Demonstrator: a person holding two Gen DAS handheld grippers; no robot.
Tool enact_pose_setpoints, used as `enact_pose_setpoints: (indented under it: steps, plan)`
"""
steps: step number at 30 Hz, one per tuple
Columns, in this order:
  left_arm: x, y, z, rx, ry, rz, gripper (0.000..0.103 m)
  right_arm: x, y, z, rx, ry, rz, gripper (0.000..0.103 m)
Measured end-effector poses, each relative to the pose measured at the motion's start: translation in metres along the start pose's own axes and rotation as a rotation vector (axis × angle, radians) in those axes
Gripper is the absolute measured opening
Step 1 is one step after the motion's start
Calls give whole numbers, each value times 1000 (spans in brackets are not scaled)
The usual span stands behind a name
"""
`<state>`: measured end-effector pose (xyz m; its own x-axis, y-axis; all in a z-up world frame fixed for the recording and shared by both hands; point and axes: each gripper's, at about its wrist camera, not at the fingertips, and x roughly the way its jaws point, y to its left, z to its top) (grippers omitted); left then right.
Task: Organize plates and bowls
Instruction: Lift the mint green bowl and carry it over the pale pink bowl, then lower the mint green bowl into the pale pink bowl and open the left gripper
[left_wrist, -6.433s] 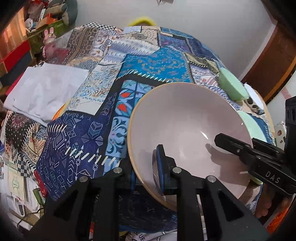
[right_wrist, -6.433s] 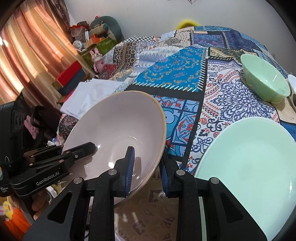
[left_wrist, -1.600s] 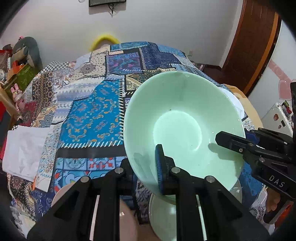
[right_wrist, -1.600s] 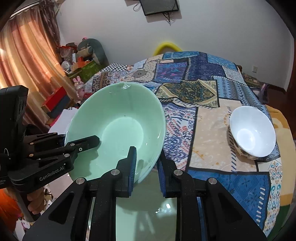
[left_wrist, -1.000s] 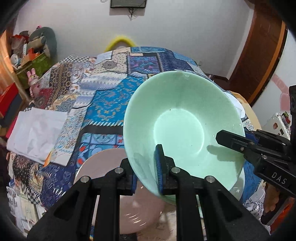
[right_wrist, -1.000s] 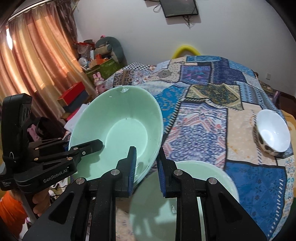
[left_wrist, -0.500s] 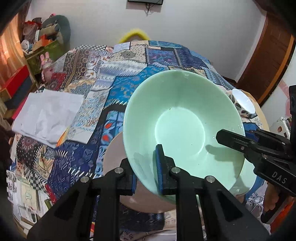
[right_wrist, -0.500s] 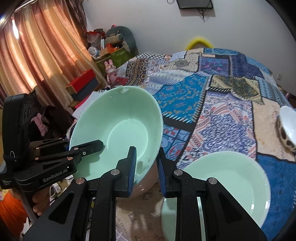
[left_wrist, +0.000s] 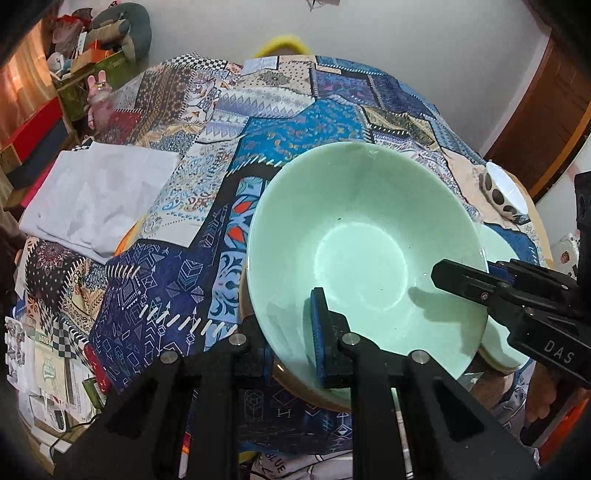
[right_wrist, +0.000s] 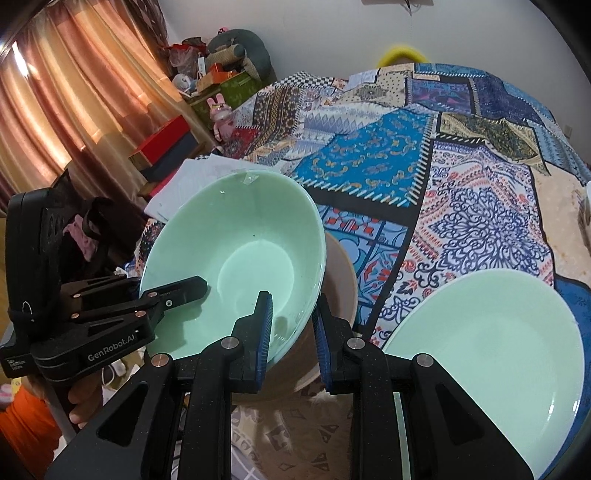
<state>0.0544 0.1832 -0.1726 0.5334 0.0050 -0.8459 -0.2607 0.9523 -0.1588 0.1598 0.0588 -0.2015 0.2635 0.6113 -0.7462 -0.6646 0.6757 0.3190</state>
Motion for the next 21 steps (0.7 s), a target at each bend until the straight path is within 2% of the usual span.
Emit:
enact_pose_setpoints:
  steps: [9,21]
  plan:
    - [6,4,-5,10,14,8,16,10,0,-9,-4,48,-4,20]
    - [12,-4,-5,61,9,65,17,1,-1,-6,-9,24,-36,23]
